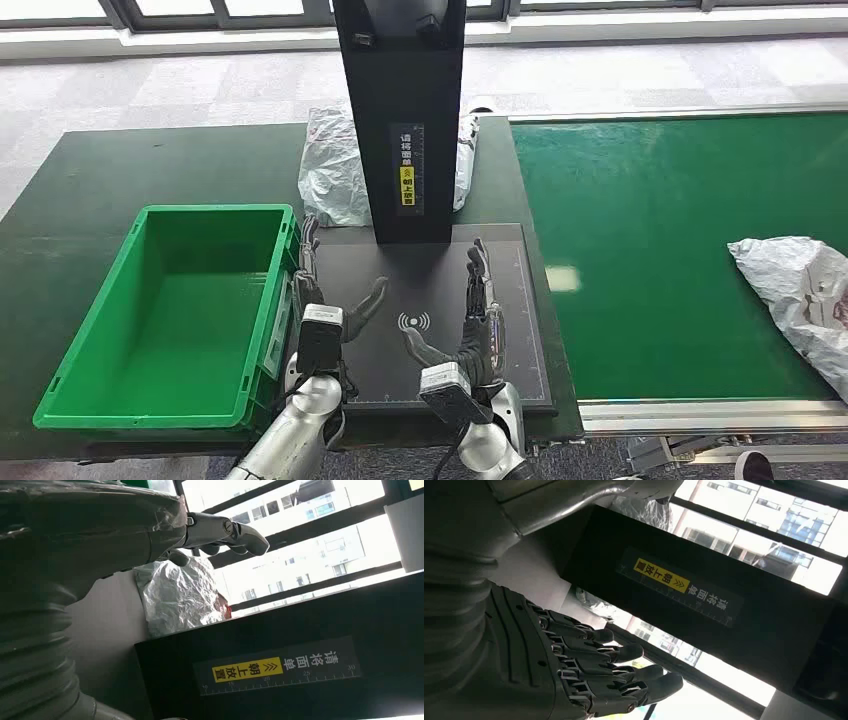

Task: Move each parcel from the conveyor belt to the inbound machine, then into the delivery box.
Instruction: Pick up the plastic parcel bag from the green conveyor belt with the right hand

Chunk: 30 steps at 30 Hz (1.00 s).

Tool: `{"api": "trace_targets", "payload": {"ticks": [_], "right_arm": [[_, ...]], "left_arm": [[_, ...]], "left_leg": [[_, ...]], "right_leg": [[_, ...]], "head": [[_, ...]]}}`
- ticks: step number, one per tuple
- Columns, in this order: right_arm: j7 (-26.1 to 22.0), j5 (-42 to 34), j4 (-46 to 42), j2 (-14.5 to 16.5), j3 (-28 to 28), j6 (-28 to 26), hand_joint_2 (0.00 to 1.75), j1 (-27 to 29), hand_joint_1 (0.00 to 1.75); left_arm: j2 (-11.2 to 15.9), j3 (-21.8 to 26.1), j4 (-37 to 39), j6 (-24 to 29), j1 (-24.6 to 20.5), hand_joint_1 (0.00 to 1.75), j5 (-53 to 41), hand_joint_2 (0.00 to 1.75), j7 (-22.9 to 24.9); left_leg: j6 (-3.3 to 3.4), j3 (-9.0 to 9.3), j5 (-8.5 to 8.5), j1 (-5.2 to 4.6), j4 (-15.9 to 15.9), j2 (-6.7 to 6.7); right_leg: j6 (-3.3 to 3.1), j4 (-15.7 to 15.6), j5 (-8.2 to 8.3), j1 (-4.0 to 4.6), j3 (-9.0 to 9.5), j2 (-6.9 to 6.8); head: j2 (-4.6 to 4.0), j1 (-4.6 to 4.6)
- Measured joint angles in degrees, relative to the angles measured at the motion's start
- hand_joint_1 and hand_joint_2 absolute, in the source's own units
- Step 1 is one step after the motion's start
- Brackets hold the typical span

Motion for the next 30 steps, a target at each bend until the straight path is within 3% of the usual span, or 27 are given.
{"api": "trace_targets", "payload": {"ticks": [30], "right_arm": [[0.00,-2.33,0.02,-0.63,1.99,0.00,1.75,-1.40,0.00]], "left_arm": [[0.26,0.00,2.86,-0.51,-0.55,0.00,1.88,1.75,-0.56]], "left_leg": [[0.00,0.00,0.00,0.00,0.00,-0.01]], "right_leg": [[0.00,0.00,0.00,0.00,0.00,0.00]], "head": [[0.00,0.00]]}}
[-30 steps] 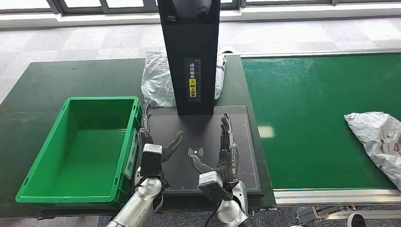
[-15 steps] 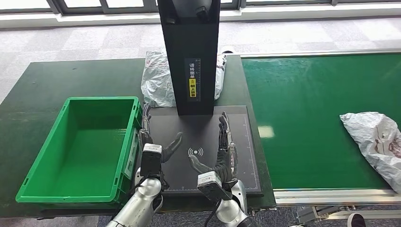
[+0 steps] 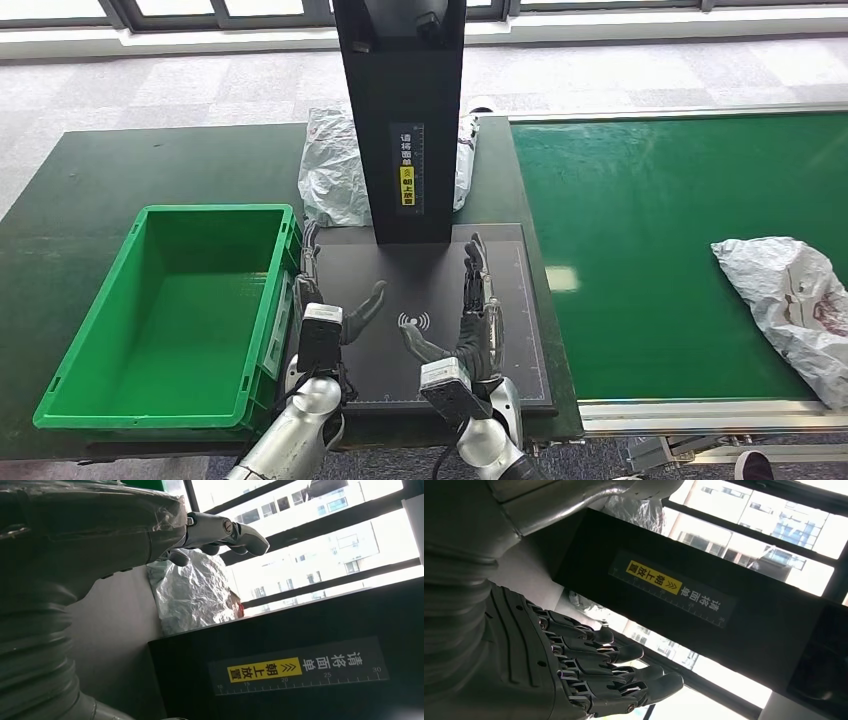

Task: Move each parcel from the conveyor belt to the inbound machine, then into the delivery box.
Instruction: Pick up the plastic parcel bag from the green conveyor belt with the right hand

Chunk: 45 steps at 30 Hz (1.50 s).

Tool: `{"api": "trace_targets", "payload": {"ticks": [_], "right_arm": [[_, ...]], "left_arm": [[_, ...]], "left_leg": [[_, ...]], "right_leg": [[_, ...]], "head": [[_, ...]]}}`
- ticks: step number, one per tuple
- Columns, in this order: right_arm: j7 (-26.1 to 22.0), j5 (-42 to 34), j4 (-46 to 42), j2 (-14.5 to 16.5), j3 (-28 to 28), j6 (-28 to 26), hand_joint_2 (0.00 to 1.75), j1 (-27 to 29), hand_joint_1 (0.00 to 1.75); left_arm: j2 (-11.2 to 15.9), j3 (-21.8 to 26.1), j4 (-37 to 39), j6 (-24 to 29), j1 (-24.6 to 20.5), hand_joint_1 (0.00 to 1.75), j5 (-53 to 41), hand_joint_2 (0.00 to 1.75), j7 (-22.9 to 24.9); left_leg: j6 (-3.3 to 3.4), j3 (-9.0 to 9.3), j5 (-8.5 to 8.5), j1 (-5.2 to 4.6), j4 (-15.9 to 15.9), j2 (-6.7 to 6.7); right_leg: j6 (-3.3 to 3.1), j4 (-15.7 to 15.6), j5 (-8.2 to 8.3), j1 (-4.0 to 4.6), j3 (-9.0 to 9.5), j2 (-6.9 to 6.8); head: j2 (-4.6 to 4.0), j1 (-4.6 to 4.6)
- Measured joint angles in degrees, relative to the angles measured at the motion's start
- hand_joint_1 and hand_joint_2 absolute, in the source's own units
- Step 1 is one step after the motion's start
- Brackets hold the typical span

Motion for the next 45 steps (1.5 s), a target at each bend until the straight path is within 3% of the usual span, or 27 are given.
{"api": "trace_targets", "payload": {"ticks": [8,15,21,23,27,32,37,41,45], "right_arm": [[0.25,0.58,-0.25,0.00,-1.72,0.00,1.75,0.12,0.00],[7.21,17.11,0.14,0.00,-11.44,0.00,1.75,-0.14,0.00],[7.57,19.96,1.03,0.05,-17.56,-0.08,1.75,-0.38,0.00],[9.21,25.32,1.12,0.33,-19.92,-0.09,1.75,-0.39,0.00],[17.63,43.65,1.17,0.77,-29.64,-0.10,1.75,-1.01,0.00],[29.09,55.93,2.49,-0.41,-38.71,-0.15,1.75,-2.45,0.00],[32.36,59.50,3.52,-0.99,-42.34,-0.15,1.75,-2.92,0.00],[42.12,68.37,4.77,-2.22,-44.01,-0.15,1.75,-3.58,0.00],[51.20,73.67,9.27,-5.33,-44.99,-0.15,1.75,-5.17,0.00]], "left_arm": [[0.17,0.00,0.39,0.19,0.02,0.00,0.02,1.75,0.16],[0.61,0.11,-0.37,1.21,1.40,0.00,-0.24,1.75,0.51],[0.83,0.25,-1.34,1.10,2.22,0.00,-0.71,1.75,0.63],[0.85,0.33,-1.56,0.76,2.42,0.00,-1.19,1.75,0.82],[0.90,0.52,-2.33,-0.10,3.24,0.00,-2.52,1.75,1.62],[0.94,0.62,-2.67,-0.34,4.12,0.00,-3.39,1.75,1.87],[0.93,0.76,-2.67,-0.39,4.38,0.00,-3.48,1.75,1.86],[0.89,0.87,-2.56,-0.53,4.35,0.00,-3.47,1.75,1.70],[0.62,0.90,-1.98,-0.58,4.16,0.00,-3.28,1.75,1.19]], "left_leg": [[0.00,0.00,0.00,0.00,0.00,0.00],[0.01,-0.01,0.00,-0.02,0.01,-0.03],[0.01,0.00,-0.01,-0.02,0.01,-0.03],[0.01,0.00,-0.01,-0.01,0.01,-0.05],[0.02,-0.01,-0.01,-0.02,0.01,-0.09],[0.10,0.00,-0.05,-0.05,0.01,-0.04],[0.10,0.00,-0.05,-0.06,0.02,-0.05],[0.10,0.00,-0.05,-0.06,0.02,-0.06],[0.16,0.00,-0.07,-0.06,0.02,-0.05]], "right_leg": [[0.00,0.00,0.00,0.00,0.00,0.00],[0.01,0.00,0.00,-0.02,0.02,-0.02],[0.01,0.00,0.01,-0.02,0.02,-0.02],[0.01,0.00,0.00,-0.01,0.02,-0.03],[0.02,-0.01,0.00,-0.03,0.03,-0.06],[0.07,-0.01,0.03,-0.16,0.03,-0.04],[0.08,-0.01,0.03,-0.15,0.03,-0.04],[0.09,-0.01,0.01,-0.15,0.02,-0.04],[0.12,-0.03,0.03,-0.21,0.02,-0.04]], "head": [[0.01,0.00],[0.01,0.00],[0.01,0.00],[0.01,0.00],[0.00,-0.01],[0.01,0.01],[0.01,0.00],[0.01,0.00],[0.00,0.00]]}}
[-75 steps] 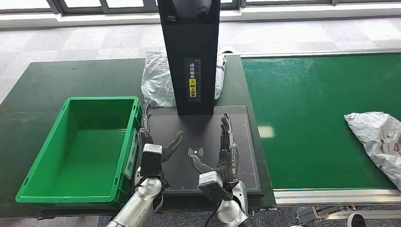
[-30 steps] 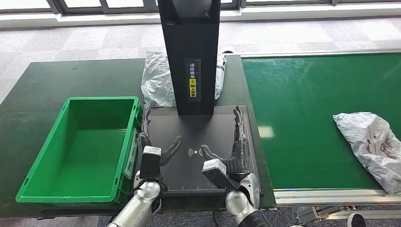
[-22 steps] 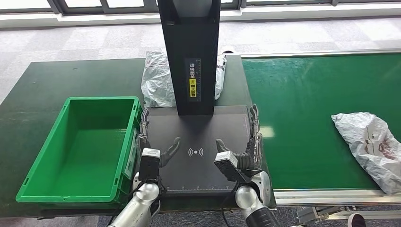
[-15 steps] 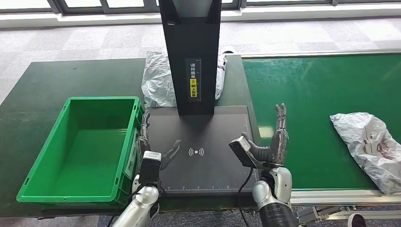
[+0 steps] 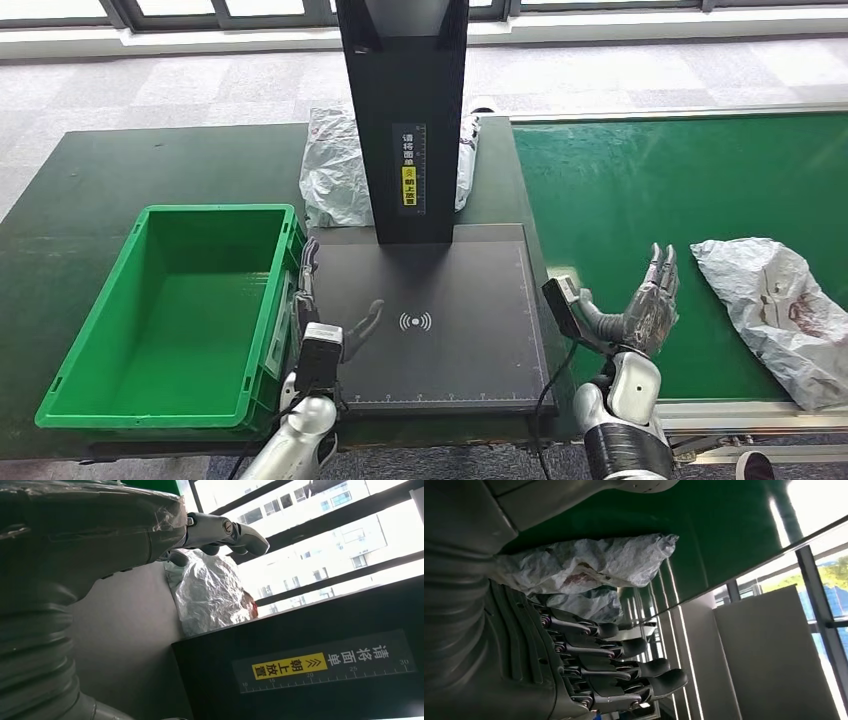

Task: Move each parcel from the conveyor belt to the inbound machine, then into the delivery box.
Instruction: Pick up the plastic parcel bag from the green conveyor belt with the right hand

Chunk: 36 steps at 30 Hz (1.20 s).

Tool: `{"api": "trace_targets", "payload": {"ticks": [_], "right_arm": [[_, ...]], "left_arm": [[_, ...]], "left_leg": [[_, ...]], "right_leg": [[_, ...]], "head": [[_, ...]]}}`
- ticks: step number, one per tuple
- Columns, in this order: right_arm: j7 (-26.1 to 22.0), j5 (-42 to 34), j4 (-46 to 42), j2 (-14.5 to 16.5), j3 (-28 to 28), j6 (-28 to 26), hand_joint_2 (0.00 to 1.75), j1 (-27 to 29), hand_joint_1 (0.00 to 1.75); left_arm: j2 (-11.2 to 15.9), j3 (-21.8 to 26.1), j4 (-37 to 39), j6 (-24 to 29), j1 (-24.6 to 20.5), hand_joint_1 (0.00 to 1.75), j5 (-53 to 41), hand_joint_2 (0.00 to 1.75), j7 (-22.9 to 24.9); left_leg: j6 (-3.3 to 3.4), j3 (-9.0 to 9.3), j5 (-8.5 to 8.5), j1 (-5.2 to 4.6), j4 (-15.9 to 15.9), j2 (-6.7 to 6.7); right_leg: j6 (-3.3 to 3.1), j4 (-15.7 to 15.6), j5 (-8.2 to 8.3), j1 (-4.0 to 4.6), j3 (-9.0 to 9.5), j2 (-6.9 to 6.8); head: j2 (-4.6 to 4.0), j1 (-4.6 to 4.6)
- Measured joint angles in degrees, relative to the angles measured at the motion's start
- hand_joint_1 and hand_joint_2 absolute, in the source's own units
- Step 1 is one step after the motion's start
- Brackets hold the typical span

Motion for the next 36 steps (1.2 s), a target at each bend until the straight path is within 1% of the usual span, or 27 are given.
{"api": "trace_targets", "payload": {"ticks": [6,9,12,18,27,36], "right_arm": [[6.55,2.43,8.64,-5.25,-0.29,0.24,1.75,-2.40,0.00],[9.71,3.24,13.19,-7.30,-0.30,1.38,1.75,-3.51,0.00],[11.30,3.43,16.34,-8.68,-0.30,2.36,1.75,-4.19,0.00],[13.30,3.46,19.76,-10.14,-0.29,2.75,1.75,-4.69,0.00],[15.11,3.50,21.58,-11.39,-0.28,3.57,1.75,-4.89,0.00],[15.58,3.52,22.36,-12.03,-0.29,3.61,1.75,-5.09,0.00]], "left_arm": [[-0.05,0.10,0.95,0.00,-0.47,0.00,0.94,1.75,-0.40],[-0.05,0.15,1.11,0.00,-0.53,0.00,1.26,1.75,-0.40],[-0.05,0.15,1.20,0.00,-0.55,0.00,1.34,1.75,-0.39],[-0.07,0.15,1.26,0.00,-0.56,0.00,1.36,1.75,-0.37],[-0.07,0.25,1.26,0.00,-0.59,0.00,1.34,1.75,-0.25],[-0.07,0.59,1.26,0.00,-0.65,0.00,1.34,1.75,-0.23]], "left_leg": [[0.03,0.00,0.00,-0.01,0.01,0.00],[0.04,-0.01,0.00,-0.01,0.01,-0.02],[0.04,-0.02,0.00,-0.01,0.01,0.01],[0.04,-0.02,0.00,-0.01,0.01,-0.02],[0.05,-0.02,0.00,-0.01,0.01,-0.02],[0.06,-0.02,-0.01,-0.01,0.01,-0.01]], "right_leg": [[0.04,-0.02,0.02,-0.03,0.01,0.00],[0.04,-0.02,0.02,-0.03,0.01,-0.01],[0.04,-0.01,0.02,-0.02,0.00,0.01],[0.09,-0.01,-0.01,-0.02,0.00,-0.01],[0.09,-0.01,-0.01,-0.03,0.01,-0.01],[0.10,-0.01,-0.02,-0.03,0.01,0.00]], "head": [[0.00,0.00],[0.01,0.00],[0.01,0.00],[0.00,0.00],[0.01,0.00],[0.00,0.00]]}}
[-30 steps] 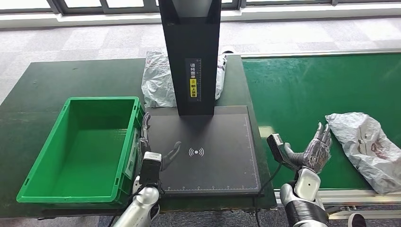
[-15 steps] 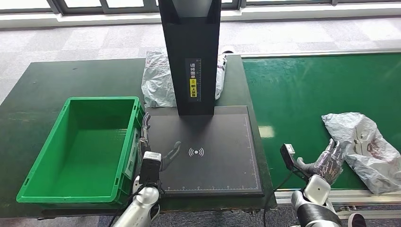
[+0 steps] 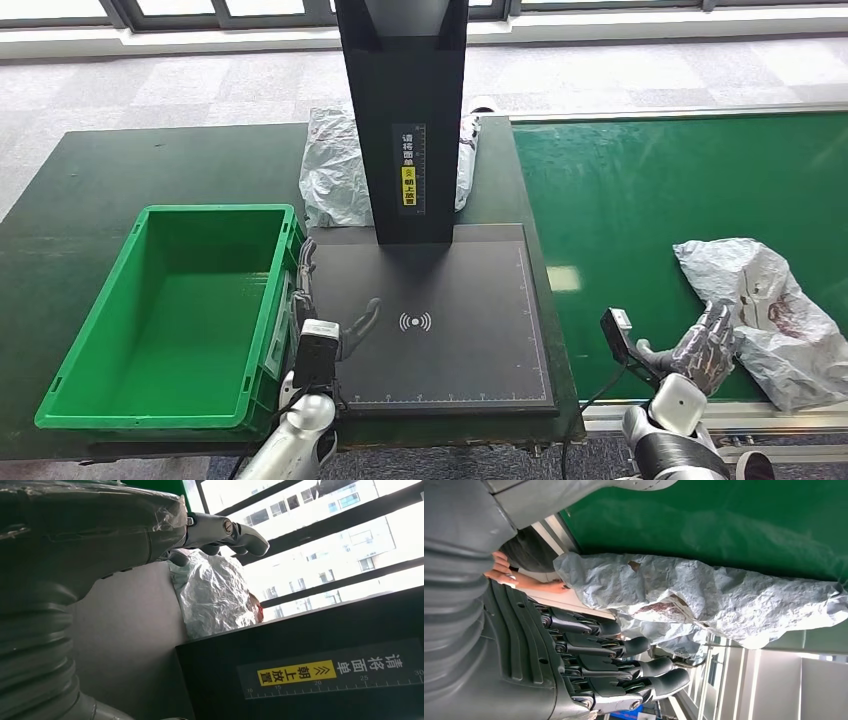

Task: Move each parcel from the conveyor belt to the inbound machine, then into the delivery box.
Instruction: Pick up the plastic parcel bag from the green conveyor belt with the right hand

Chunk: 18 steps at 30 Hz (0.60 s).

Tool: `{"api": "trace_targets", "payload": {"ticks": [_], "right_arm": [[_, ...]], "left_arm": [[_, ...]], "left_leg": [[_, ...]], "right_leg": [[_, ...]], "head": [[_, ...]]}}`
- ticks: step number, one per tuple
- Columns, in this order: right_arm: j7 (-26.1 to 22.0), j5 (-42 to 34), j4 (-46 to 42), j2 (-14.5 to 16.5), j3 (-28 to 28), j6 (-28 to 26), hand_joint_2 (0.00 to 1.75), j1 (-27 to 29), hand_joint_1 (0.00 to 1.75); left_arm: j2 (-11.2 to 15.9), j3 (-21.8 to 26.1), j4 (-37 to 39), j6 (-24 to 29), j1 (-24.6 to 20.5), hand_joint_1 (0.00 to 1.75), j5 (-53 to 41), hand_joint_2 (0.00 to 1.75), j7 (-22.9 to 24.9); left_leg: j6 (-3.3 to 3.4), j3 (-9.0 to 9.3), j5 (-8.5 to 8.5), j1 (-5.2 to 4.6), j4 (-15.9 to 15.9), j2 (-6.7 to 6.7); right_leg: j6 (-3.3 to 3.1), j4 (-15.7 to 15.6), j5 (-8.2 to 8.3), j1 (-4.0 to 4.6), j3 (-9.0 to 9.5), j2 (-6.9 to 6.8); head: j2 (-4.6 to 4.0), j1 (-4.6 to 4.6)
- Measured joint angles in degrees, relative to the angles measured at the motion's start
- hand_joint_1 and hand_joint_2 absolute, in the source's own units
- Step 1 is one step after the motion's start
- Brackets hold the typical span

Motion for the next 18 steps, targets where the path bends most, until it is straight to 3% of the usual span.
{"api": "trace_targets", "payload": {"ticks": [18], "right_arm": [[0.14,0.00,0.13,-0.30,0.01,0.66,1.75,-0.21,0.00]], "left_arm": [[0.03,0.24,-0.01,0.01,-0.04,0.00,-0.03,1.75,0.03]], "left_leg": [[0.03,-0.01,-0.02,0.00,0.00,0.01]], "right_leg": [[0.00,0.00,0.00,0.00,0.00,0.00]], "head": [[0.00,0.00]]}}
